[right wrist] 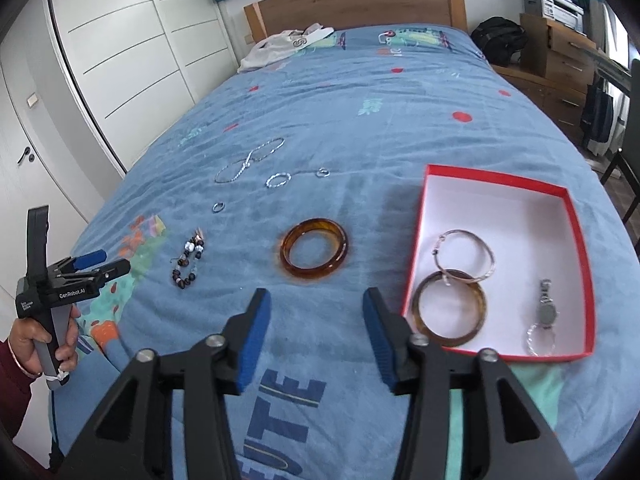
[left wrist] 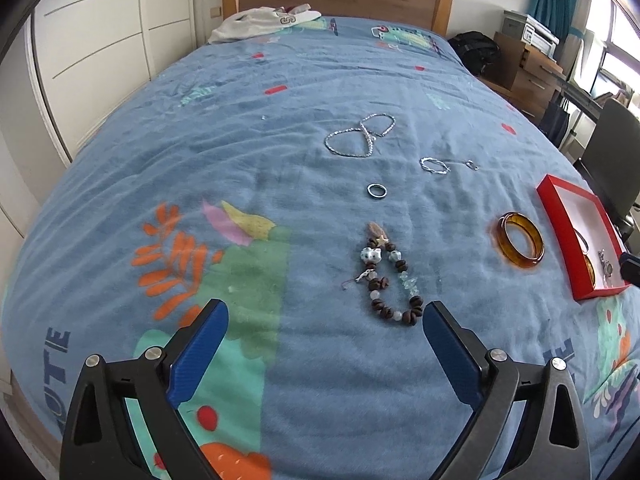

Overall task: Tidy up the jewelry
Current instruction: 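Withdraw both tools from the box back over the bed, then grasp the beaded bracelet with the left tool while the right tool grasps the amber bangle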

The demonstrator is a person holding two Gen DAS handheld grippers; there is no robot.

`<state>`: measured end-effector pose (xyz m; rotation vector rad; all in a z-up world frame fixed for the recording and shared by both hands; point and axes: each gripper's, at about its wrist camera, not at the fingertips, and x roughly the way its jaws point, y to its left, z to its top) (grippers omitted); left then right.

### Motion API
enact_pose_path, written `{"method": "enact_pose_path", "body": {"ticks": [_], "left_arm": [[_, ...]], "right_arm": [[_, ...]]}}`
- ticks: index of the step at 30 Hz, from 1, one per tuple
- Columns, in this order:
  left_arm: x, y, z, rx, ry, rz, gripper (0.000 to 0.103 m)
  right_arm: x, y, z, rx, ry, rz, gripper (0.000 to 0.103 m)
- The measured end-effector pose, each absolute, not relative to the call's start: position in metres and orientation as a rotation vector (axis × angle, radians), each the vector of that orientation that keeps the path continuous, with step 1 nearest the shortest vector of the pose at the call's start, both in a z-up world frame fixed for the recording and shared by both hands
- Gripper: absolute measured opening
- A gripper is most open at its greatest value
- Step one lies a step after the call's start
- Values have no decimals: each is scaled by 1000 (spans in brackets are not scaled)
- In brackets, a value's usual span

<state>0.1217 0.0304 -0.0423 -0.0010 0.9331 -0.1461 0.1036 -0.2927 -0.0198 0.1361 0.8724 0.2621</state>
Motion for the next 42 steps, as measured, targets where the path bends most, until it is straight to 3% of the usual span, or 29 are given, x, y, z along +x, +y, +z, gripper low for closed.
{"method": "enact_pose_path", "body": {"ticks": [42], "left_arm": [[180,-5,-94,-16,1009,-209,97]], "right_arm": [[186,-257,-81,169,920,258,72]]}}
